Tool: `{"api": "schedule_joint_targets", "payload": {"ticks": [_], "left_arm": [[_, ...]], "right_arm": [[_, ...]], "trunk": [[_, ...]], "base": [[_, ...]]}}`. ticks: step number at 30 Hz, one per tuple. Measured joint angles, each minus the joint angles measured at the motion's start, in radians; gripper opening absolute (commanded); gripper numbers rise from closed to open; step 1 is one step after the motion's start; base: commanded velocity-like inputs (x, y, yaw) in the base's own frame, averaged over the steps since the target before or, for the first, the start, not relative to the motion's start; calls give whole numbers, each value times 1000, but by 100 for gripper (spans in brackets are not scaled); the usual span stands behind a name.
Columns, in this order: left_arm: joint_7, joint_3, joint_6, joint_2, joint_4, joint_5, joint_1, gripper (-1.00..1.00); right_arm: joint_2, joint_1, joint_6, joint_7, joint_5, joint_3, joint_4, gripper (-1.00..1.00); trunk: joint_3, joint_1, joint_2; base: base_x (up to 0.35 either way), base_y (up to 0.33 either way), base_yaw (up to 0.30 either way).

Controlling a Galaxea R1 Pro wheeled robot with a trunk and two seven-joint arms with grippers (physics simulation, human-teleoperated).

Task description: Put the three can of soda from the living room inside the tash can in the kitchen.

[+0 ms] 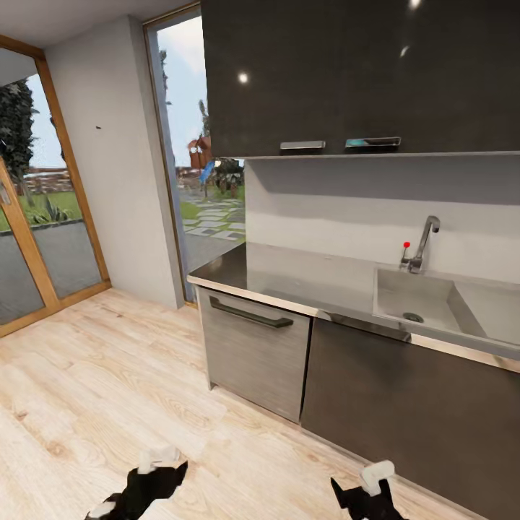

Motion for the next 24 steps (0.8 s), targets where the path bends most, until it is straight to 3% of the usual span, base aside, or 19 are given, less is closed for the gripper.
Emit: {"api": "schedule_joint_targets", "payload": {"ticks": [1, 7, 9, 11, 12, 15, 20, 24], "left_arm": [[-6, 1, 13, 0, -171, 5, 2, 100], [-10, 3, -2, 4, -227, 6, 27, 100], [-11, 2, -68, 9, -237, 7, 58, 100], [-12, 2, -156, 11, -235, 7, 92, 100], [-12, 2, -222, 12, -236, 6, 132, 100], [-13, 2, -308, 13, -251, 6, 193, 100], [-12, 1, -393, 14, -267, -2, 248, 100], [-11, 0, -432, 16, -264, -9, 261, 100]], "right_arm": [[-1, 2, 26, 5, -5, 0, -89, 100], [-3, 27, 86, 9, -8, -11, -315, 100], [-3, 108, 93, 13, -9, -54, -388, 100], [-3, 176, 69, 30, -10, -100, -421, 100], [-1, 200, 22, 56, -10, -119, -436, 100], [3, 219, -26, 79, -9, -130, -462, 100], [5, 261, -56, 82, -8, -145, -485, 100], [6, 272, -79, 86, -8, -174, -487, 100]], "trunk": [[0, 0, 0], [0, 0, 0], [0, 0, 0], [0, 0, 0], [0, 0, 0], [0, 0, 0], [0, 0, 0], [0, 0, 0]], "base": [[0, 0, 0], [0, 0, 0], [0, 0, 0], [0, 0, 0], [0, 0, 0], [0, 0, 0], [0, 0, 0], [0, 0, 0]]}}
